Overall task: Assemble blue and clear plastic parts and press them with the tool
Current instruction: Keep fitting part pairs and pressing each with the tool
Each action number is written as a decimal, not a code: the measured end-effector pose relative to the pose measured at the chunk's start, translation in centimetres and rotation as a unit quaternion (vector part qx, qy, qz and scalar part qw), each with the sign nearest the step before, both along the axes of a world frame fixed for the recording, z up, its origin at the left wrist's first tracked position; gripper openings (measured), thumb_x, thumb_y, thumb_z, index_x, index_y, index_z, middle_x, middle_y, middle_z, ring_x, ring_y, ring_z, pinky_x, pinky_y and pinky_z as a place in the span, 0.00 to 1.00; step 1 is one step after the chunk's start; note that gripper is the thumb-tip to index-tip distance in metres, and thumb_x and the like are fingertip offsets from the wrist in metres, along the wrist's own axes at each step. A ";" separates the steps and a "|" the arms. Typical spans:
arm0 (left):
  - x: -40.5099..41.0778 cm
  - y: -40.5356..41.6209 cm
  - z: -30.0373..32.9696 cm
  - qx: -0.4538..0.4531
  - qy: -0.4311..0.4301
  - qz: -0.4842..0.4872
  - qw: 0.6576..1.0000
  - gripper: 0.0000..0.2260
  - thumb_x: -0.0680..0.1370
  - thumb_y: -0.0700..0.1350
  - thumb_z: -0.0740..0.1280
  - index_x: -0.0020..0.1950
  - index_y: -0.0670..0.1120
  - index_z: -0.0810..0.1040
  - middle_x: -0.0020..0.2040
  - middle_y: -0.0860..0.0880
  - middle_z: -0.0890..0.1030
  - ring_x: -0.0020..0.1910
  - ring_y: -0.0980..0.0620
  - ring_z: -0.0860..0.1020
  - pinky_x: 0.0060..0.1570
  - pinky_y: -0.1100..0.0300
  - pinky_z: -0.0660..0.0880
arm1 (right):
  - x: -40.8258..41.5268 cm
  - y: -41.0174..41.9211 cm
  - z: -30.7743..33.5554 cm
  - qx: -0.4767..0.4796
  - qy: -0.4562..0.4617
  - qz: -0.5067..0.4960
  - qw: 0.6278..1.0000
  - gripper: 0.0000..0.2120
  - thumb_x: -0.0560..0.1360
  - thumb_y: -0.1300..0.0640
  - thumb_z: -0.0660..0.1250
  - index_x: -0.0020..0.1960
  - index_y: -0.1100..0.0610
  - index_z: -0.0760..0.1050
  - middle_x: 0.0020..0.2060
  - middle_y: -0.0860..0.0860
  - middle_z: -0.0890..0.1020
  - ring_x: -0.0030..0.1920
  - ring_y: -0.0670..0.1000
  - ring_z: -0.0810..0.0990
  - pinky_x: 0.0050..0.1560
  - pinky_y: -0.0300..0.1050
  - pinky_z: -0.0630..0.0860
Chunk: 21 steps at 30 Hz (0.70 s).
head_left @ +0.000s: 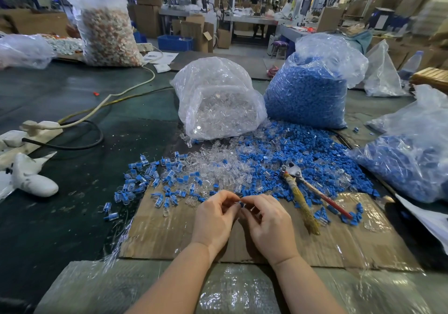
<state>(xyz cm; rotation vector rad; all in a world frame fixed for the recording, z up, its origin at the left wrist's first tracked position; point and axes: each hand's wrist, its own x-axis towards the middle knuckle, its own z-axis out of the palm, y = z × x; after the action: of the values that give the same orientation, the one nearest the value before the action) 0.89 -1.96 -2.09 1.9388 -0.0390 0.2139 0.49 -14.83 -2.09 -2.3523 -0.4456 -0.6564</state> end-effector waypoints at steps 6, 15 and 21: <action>0.0 0.0 0.0 -0.008 0.003 0.001 1.000 0.08 0.75 0.39 0.68 0.43 0.52 0.78 0.38 0.56 0.80 0.39 0.66 0.77 0.39 0.75 0.72 | 0.0 0.0 0.1 -0.012 0.002 0.001 1.000 0.06 0.69 0.62 0.74 0.45 0.56 0.80 0.39 0.47 0.81 0.41 0.49 0.79 0.41 0.42 0.76; -0.1 0.0 0.1 -0.008 0.004 0.000 1.000 0.09 0.75 0.38 0.68 0.43 0.53 0.77 0.38 0.56 0.80 0.39 0.66 0.77 0.39 0.75 0.72 | -0.1 0.1 0.1 -0.010 0.001 -0.008 1.000 0.06 0.69 0.61 0.72 0.46 0.57 0.80 0.39 0.47 0.80 0.41 0.49 0.78 0.43 0.37 0.72; 0.0 0.0 0.0 -0.016 0.013 0.003 1.000 0.11 0.75 0.38 0.68 0.41 0.55 0.77 0.38 0.56 0.80 0.38 0.65 0.77 0.40 0.73 0.74 | 0.1 0.0 0.1 0.017 0.004 -0.038 0.999 0.05 0.70 0.61 0.69 0.45 0.57 0.79 0.39 0.48 0.80 0.42 0.50 0.78 0.45 0.34 0.69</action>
<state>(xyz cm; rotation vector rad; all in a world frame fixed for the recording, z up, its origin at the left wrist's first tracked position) 0.87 -2.00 -2.05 1.9099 -0.0121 0.1927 0.56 -14.80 -1.98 -2.3493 -0.3401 -0.6835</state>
